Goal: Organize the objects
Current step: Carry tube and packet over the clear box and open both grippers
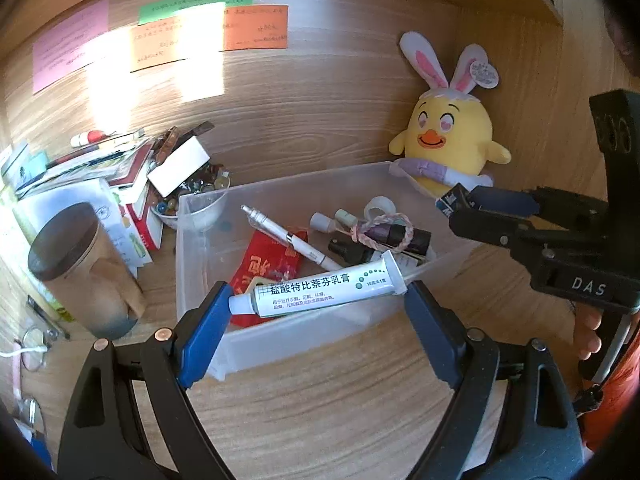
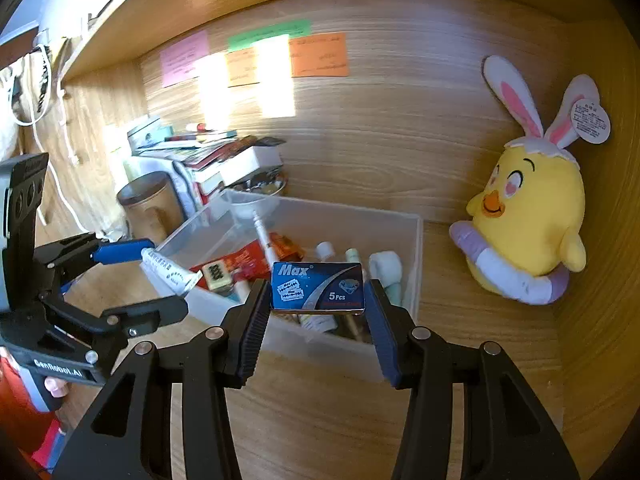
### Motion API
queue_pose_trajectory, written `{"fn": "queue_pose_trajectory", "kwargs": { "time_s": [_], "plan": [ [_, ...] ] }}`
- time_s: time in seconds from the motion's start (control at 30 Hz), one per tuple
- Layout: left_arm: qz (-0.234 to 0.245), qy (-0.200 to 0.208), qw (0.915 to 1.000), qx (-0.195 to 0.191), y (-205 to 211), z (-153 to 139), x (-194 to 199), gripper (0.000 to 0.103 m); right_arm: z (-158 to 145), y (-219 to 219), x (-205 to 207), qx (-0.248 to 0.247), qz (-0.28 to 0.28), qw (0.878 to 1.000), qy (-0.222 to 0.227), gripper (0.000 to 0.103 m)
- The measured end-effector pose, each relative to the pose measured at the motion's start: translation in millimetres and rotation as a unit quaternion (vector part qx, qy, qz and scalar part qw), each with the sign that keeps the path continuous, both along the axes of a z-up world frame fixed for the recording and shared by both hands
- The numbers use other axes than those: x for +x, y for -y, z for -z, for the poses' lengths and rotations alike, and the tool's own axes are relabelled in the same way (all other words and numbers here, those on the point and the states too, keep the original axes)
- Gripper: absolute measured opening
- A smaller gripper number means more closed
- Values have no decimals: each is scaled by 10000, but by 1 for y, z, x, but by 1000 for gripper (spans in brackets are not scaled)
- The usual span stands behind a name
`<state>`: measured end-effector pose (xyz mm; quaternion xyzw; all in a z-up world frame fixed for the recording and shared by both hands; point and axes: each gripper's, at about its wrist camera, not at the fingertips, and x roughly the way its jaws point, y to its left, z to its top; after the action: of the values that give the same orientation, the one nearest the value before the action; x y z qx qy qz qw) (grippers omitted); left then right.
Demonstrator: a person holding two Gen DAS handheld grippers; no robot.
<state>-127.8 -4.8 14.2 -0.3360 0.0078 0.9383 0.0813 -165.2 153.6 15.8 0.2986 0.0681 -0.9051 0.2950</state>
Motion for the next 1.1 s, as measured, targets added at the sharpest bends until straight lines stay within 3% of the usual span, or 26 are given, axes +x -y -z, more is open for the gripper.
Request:
{"fn": "queue_pose_trajectory", "kwargs": {
  "time_s": [0.37,0.7,0.83,1.1],
  "plan": [
    [-47,276,9995,-131,-2,21,-34,87,27,13,-34,140,37,9989,440,44],
    [-60,293,9995,79,7,24,-41,88,43,23,-45,240,-24,9976,642,45],
    [-56,349,9992,188,11,25,-41,88,43,21,-47,209,7,9973,710,58],
    [-63,214,9996,158,12,17,-32,88,37,18,-38,165,-57,9974,693,59]
  ]
}}
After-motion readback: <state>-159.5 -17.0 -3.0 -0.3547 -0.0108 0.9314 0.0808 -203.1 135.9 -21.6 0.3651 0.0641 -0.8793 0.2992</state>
